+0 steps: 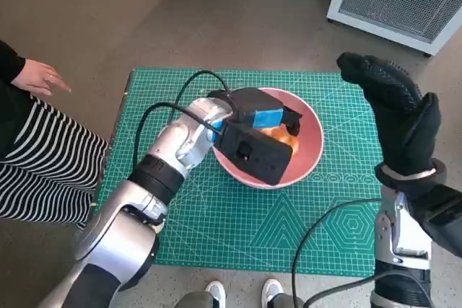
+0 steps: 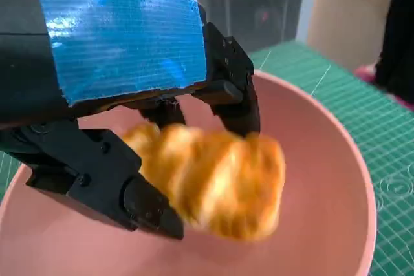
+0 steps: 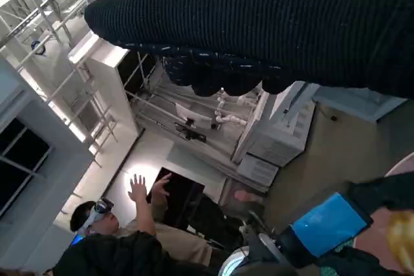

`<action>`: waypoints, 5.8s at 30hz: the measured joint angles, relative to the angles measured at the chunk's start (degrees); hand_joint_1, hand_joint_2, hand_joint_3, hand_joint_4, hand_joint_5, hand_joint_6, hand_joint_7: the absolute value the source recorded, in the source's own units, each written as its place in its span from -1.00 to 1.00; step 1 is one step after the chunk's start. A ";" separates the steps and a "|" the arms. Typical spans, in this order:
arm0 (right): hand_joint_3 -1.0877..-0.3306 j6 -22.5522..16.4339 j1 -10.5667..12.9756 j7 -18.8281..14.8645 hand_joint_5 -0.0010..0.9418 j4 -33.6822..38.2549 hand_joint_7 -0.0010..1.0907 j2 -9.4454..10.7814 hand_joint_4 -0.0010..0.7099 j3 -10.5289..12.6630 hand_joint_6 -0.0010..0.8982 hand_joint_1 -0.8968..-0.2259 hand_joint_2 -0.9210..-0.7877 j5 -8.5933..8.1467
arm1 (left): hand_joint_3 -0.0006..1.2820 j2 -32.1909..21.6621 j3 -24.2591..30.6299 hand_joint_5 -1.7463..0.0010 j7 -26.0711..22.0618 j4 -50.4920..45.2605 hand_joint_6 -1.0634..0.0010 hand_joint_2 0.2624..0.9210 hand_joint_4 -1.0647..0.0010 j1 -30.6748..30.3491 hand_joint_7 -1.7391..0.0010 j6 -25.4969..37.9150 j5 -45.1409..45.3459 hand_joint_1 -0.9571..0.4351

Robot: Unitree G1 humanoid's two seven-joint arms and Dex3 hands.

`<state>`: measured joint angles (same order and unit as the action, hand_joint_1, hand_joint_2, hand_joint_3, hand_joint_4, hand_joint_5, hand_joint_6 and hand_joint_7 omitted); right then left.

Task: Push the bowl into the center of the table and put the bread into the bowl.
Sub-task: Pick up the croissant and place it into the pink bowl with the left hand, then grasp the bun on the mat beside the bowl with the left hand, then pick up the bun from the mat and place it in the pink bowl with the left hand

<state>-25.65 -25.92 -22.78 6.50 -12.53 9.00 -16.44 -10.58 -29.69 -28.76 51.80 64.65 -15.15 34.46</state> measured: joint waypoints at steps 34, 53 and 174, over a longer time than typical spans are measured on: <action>0.11 0.17 0.48 0.13 -1.00 -1.37 -0.18 -0.02 -0.56 -0.16 -0.87 -0.40 -1.00 -0.22 | -0.99 -38.74 29.78 0.98 -24.45 -47.31 0.47 0.53 0.80 -31.77 0.97 -8.67 -33.25 -0.21; 0.11 0.14 -0.34 -0.59 -1.00 0.42 -0.19 0.21 -0.57 -0.44 -0.88 -0.39 -1.00 -1.54 | -1.00 -45.45 36.43 0.98 -25.99 -52.75 0.41 0.52 0.71 -50.71 0.96 -9.73 -34.93 -0.17; 0.08 -0.59 1.33 -0.07 -1.00 -0.73 -0.18 -1.91 -0.63 1.70 -0.87 -0.36 -1.00 -1.20 | -0.95 -1.00 4.17 0.91 0.32 -2.54 0.14 0.79 0.18 5.84 0.59 -13.06 -6.75 0.22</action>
<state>-26.25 -24.60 -22.85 5.77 -14.44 10.70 -17.65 -11.58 -25.52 -28.44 49.26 70.49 -28.20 27.70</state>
